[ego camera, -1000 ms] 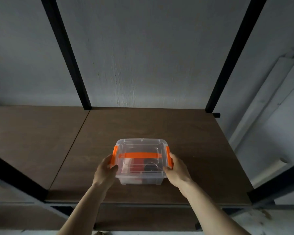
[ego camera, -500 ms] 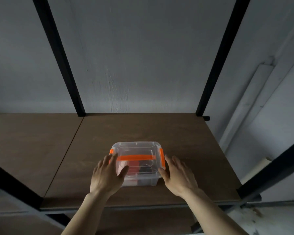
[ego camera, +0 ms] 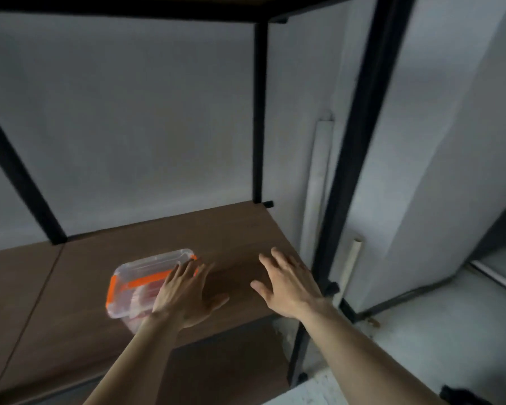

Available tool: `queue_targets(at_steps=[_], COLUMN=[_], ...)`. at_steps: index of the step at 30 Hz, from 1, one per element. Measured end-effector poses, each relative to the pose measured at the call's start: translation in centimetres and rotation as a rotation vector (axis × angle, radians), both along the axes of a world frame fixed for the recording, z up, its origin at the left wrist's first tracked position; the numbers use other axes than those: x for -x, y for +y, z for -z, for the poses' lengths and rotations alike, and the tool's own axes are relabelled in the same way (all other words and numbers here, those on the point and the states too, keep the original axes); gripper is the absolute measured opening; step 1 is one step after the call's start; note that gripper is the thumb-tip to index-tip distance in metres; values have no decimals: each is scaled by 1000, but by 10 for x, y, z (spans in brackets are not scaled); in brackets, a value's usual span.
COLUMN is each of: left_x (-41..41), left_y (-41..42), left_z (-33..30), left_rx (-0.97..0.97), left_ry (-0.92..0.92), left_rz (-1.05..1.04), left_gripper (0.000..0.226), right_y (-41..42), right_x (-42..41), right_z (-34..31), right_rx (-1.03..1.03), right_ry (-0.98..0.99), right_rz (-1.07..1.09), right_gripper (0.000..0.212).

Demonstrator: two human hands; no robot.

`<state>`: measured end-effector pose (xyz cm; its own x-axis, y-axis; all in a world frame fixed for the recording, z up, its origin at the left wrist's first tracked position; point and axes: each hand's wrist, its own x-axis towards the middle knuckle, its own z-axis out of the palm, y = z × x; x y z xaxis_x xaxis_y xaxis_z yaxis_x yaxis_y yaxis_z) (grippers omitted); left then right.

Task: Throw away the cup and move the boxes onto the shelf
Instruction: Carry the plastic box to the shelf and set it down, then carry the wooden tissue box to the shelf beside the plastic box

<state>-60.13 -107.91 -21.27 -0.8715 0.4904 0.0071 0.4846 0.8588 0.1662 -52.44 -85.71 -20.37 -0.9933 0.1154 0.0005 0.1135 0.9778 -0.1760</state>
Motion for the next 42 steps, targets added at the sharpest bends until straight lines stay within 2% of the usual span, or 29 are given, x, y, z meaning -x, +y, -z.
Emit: queue_targets(at_steps=[7, 12, 20, 21, 23, 24, 25, 28, 31, 35, 38, 42], left_x=[-112, -220, -424, -447, -516, -528, -543, -564, -601, -632, -645, -659], left_y=[151, 267, 451, 469, 531, 543, 553, 563, 619, 699, 757, 828], left_z=[-43, -56, -76, -79, -84, -84, -85, -83, -88, -97, -111, -131], left_rx=[1, -73, -89, -94, -104, -98, -111, -131, -192, -223, -265, -347], left_ry=[38, 10, 48, 51, 71, 76, 64, 34, 25, -30, -24, -119], left_rz=[305, 549, 983, 1032, 1191, 1206, 1228, 1253, 1324, 1411, 1454, 1472], left_gripper=[97, 93, 92, 95, 114, 122, 121, 98, 112, 95, 95, 90], right_y=[129, 208, 298, 305, 327, 334, 339, 342, 377, 433, 482, 541], right_x=[-160, -321, -583, -611, -689, -703, -720, -737, -768, -792, -801, -810], right_z=[-35, -57, -77, -79, -84, -84, -84, -85, -91, -103, -116, -136], right_rx=[-22, -42, -69, -69, -83, -89, -89, -75, -82, -117, -118, -134], right_ry=[53, 77, 96, 96, 91, 91, 89, 61, 79, 102, 125, 161], right_rz=[257, 509, 977, 1040, 1224, 1257, 1288, 1317, 1412, 1472, 1509, 1536], right_gripper=[72, 68, 69, 70, 70, 69, 69, 69, 67, 61, 63, 66])
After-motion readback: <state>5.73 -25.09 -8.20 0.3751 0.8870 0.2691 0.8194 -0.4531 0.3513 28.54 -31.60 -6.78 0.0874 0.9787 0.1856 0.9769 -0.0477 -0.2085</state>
